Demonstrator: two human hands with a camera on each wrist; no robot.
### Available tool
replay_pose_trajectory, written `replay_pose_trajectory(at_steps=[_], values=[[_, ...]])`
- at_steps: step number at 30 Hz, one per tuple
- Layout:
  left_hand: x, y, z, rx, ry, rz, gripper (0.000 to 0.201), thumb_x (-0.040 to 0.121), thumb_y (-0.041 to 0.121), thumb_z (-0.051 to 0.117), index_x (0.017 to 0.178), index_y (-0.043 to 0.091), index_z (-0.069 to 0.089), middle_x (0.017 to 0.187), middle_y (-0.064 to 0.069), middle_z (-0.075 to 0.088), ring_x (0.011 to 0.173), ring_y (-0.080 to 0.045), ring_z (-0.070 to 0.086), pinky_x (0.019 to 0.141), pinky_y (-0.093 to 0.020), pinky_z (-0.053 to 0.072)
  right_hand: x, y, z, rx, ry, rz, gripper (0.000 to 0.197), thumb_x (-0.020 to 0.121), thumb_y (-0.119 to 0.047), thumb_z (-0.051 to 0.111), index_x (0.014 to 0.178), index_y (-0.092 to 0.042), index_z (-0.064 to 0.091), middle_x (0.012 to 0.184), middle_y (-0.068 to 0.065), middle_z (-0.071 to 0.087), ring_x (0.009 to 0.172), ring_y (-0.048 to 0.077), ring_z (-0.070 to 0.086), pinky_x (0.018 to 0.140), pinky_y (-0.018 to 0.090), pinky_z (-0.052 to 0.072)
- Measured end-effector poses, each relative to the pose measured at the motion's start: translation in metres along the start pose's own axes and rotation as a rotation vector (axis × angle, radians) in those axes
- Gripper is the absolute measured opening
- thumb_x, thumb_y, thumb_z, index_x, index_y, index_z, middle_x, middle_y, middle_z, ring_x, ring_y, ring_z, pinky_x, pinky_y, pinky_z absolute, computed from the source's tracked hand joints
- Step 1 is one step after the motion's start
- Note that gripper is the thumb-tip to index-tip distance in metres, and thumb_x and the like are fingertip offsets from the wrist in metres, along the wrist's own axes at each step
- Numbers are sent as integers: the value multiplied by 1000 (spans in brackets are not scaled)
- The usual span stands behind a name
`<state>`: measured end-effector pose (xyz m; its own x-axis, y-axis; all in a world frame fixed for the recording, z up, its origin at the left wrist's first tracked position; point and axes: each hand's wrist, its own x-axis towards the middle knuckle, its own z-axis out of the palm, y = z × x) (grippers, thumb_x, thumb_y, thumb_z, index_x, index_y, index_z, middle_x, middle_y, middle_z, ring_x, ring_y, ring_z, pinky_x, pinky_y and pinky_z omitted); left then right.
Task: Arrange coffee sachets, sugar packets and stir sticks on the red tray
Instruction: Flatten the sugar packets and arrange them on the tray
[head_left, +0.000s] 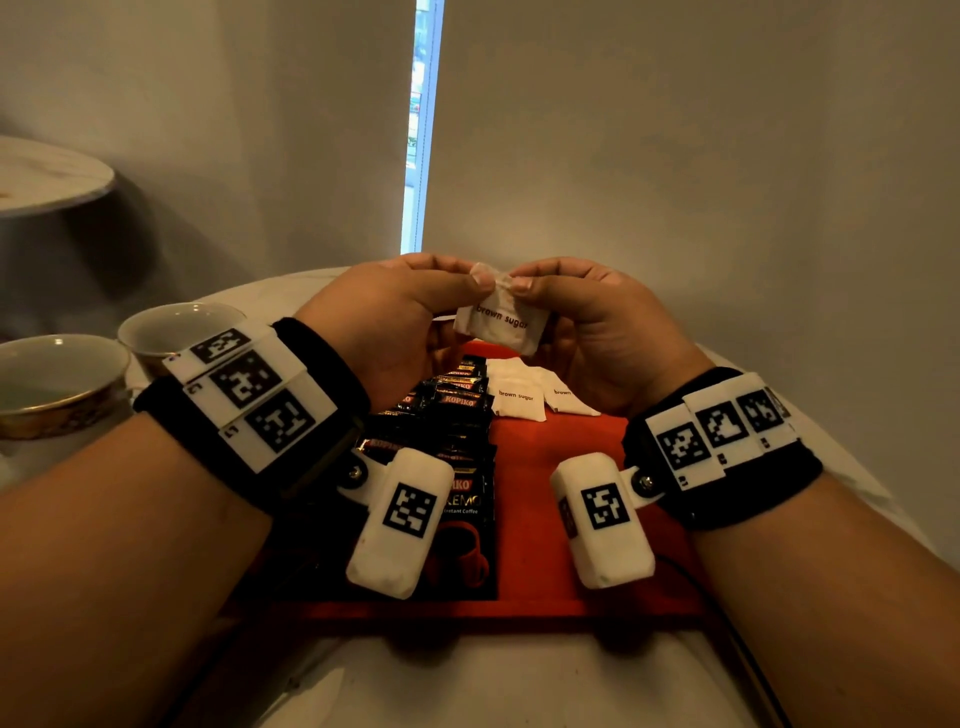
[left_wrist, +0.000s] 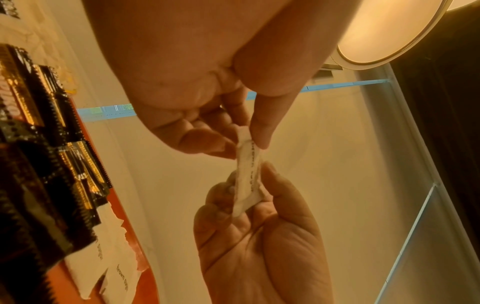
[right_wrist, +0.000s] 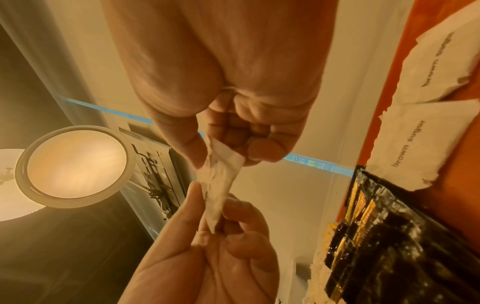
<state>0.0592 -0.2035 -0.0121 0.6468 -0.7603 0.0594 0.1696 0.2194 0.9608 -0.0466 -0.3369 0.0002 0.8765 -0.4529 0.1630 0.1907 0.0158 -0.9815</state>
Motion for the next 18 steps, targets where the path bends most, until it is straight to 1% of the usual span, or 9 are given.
replay_pose_trajectory(at_steps=[4, 5, 7, 8, 10, 12, 14, 16, 18], values=[[-1, 0, 0, 10, 10, 2, 6, 92, 12, 65, 87, 16, 62, 86, -7, 72, 63, -17, 68, 44, -21, 45, 0, -2, -1, -18, -10, -4, 7, 95, -3, 57, 92, -4, 63, 80, 10, 70, 67, 20, 69, 49, 25, 53], [-2, 1, 1, 8, -4, -8, 2, 93, 15, 64, 91, 15, 62, 87, -7, 71, 63, -16, 68, 45, -20, 45, 1, -1, -2, -16, -11, -7, 9, 95, -2, 56, 89, -4, 62, 77, 9, 69, 65, 20, 69, 49, 26, 53], [-3, 1, 3, 12, -39, -34, 16, 95, 23, 60, 108, 13, 62, 91, -4, 70, 63, -13, 67, 47, -20, 45, 3, -1, -4, -3, -7, -14, 13, 96, -1, 54, 86, -6, 61, 74, 7, 67, 65, 20, 67, 51, 28, 54], [-3, 0, 3, 20, -40, -45, 21, 96, 28, 58, 112, 14, 63, 91, -1, 70, 64, -11, 65, 49, -20, 44, 5, -2, -7, 9, 2, -17, 13, 96, -1, 54, 86, -7, 60, 73, 7, 67, 66, 19, 67, 52, 29, 54], [-3, 1, 2, 34, -10, -66, 20, 95, 34, 59, 102, 17, 67, 87, 4, 68, 68, -10, 63, 52, -22, 45, 10, -1, -16, 41, 54, -18, 10, 97, -3, 54, 90, -8, 60, 75, 6, 69, 67, 19, 69, 52, 28, 54], [-4, 2, 1, 37, 24, -79, 18, 94, 36, 61, 94, 20, 68, 85, 6, 67, 71, -11, 62, 54, -23, 45, 16, 2, -31, 73, 145, -2, 6, 97, -4, 55, 96, -8, 60, 79, 6, 72, 69, 20, 71, 53, 28, 53], [-4, 3, 0, 31, 33, -82, 18, 94, 37, 61, 93, 21, 68, 85, 6, 66, 71, -11, 60, 57, -24, 43, 24, 11, -49, 102, 245, 32, 9, 97, -1, 56, 101, -7, 62, 85, 8, 73, 71, 20, 73, 53, 27, 55], [-4, 4, -1, 30, 40, -85, 18, 94, 37, 61, 94, 21, 69, 85, 6, 65, 72, -11, 59, 58, -25, 42, 32, 24, -66, 86, 329, 84, 12, 97, 0, 54, 100, -7, 64, 87, 11, 71, 68, 19, 73, 51, 27, 56], [-4, 4, 0, 36, 42, -87, 18, 94, 38, 61, 95, 22, 69, 86, 6, 65, 73, -12, 59, 58, -25, 42, 38, 38, -81, 14, 389, 164, 16, 99, 1, 52, 95, -10, 63, 85, 10, 68, 60, 17, 69, 42, 22, 50]])
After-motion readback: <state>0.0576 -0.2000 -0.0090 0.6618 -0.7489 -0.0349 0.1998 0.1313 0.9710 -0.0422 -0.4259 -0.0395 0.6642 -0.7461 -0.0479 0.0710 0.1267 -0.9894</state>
